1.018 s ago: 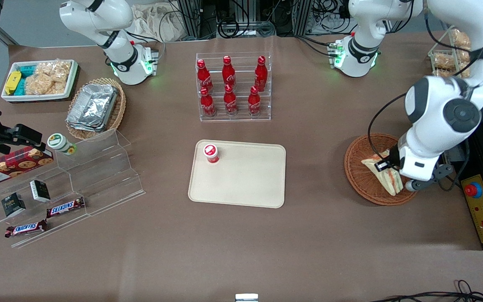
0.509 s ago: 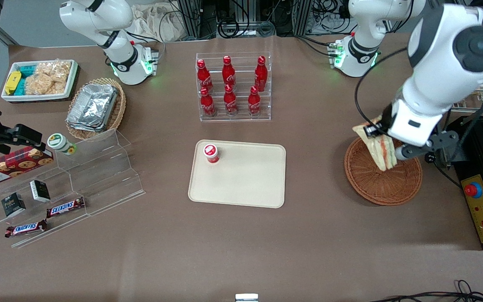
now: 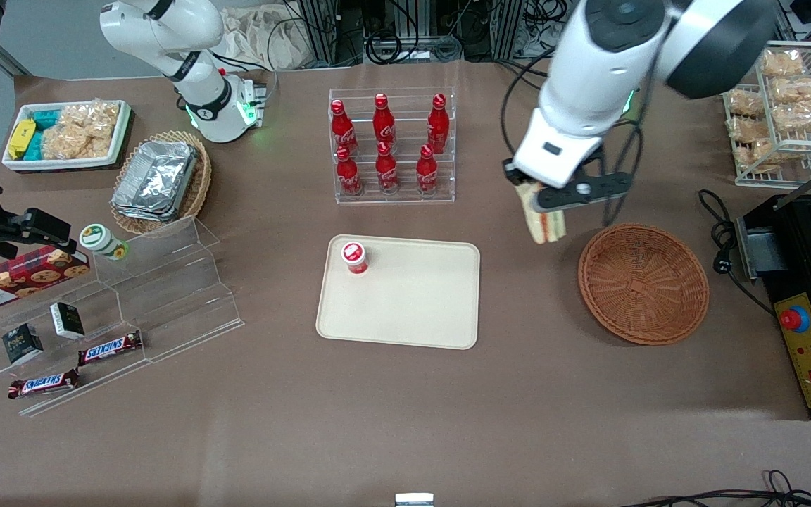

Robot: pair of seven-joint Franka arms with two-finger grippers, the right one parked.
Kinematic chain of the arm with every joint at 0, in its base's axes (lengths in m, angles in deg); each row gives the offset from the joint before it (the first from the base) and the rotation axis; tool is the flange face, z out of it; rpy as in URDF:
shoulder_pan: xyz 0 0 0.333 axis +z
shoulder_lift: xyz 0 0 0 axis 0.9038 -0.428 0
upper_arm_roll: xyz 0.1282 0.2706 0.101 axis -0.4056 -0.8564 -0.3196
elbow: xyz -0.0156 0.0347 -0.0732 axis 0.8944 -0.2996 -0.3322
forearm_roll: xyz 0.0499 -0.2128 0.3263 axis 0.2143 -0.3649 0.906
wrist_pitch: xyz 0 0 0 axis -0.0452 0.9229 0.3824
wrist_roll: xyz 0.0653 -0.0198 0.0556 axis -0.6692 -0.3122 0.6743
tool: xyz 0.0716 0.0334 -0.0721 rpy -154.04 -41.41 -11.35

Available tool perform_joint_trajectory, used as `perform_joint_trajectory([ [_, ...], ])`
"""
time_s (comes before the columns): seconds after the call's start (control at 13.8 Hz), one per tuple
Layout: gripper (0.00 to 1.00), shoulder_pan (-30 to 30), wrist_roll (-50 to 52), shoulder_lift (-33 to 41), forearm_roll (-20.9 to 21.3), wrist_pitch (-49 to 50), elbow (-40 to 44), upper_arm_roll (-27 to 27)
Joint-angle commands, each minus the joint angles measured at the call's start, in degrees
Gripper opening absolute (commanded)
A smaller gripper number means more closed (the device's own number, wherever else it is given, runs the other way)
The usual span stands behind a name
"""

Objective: Place sandwich from basket to tray
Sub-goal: 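Carry the sandwich with the left gripper over to the cream tray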

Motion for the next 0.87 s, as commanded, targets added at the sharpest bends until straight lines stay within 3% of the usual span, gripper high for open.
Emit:
perform_joint_trajectory([
  [0.0,0.16,-4.12,4.01,-8.75,4.43,-5.46,2.09,0.84],
  [0.29,0.16,-8.26,10.52,-21.66,12.25,-15.83,2.17,0.75],
  [0.65,0.16,-8.35,15.27,-32.84,19.55,-28.58,3.13,0.48],
  [0.8,0.16,-9.57,18.86,-38.2,24.03,-29.22,6.81,0.48],
])
